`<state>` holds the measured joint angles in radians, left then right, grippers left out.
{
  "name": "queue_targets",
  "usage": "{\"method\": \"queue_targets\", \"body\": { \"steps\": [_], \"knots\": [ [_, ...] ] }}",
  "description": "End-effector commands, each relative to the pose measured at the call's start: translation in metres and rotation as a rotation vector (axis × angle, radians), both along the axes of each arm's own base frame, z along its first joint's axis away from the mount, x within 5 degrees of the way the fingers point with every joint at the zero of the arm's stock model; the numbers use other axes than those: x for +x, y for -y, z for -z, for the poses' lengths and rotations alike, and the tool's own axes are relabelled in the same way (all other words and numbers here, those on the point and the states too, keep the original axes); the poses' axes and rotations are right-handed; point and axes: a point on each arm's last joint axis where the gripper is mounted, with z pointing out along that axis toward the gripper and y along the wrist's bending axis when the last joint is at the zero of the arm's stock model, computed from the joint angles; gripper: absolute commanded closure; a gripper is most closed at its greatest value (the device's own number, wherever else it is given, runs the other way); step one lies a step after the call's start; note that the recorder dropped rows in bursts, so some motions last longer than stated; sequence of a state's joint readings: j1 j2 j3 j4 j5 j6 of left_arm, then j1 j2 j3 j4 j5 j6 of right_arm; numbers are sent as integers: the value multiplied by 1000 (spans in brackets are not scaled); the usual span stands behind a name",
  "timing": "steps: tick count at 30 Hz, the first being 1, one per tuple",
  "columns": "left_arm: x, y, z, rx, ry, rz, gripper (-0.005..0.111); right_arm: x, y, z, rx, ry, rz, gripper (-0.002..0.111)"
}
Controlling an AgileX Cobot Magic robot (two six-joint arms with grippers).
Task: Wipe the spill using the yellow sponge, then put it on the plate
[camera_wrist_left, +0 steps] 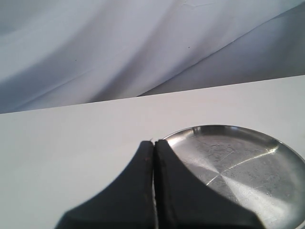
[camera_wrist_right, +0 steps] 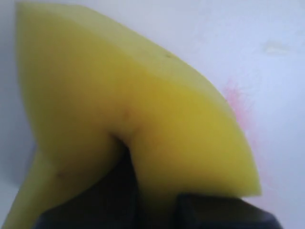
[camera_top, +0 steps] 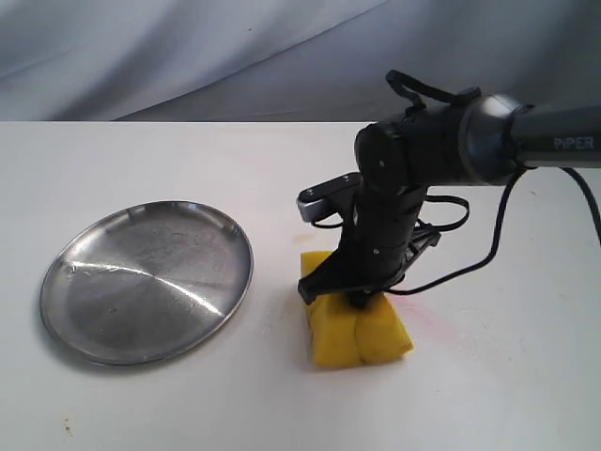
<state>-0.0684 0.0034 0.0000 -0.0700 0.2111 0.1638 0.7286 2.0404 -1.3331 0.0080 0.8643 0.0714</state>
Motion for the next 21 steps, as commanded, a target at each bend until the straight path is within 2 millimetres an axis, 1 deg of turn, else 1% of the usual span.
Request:
{"method": "queue_targets", "body": {
  "steps": [1, 5, 8, 11, 16, 17, 18, 19, 21],
  "knots": [
    [0, 0, -1, -4, 9, 0, 107, -28, -3, 1, -19, -9, -76, 108],
    [0, 0, -1, -4, 9, 0, 107, -24, -10, 4, 38, 39, -43, 108],
    [0, 0, -1, -4, 9, 0, 107, -13, -10, 13, 52, 61, -21, 108],
    [0, 0, -1, -4, 9, 0, 107, 9, -10, 22, 25, 63, -5, 108],
    [0, 0, -1, -4, 9, 0, 107, 51, -14, 33, 2, 61, 44, 108],
    [0, 0, -1, -4, 9, 0, 107, 62, -16, 31, 7, 69, 55, 108],
    [0, 0, -1, -4, 9, 0, 107, 70, -17, 33, 6, 68, 66, 108],
    [0, 0, -1, -4, 9, 0, 107, 78, -20, 30, 11, 76, 73, 108],
    [0, 0, -1, -4, 9, 0, 107, 95, -21, 30, 12, 80, 94, 108]
  ]
}}
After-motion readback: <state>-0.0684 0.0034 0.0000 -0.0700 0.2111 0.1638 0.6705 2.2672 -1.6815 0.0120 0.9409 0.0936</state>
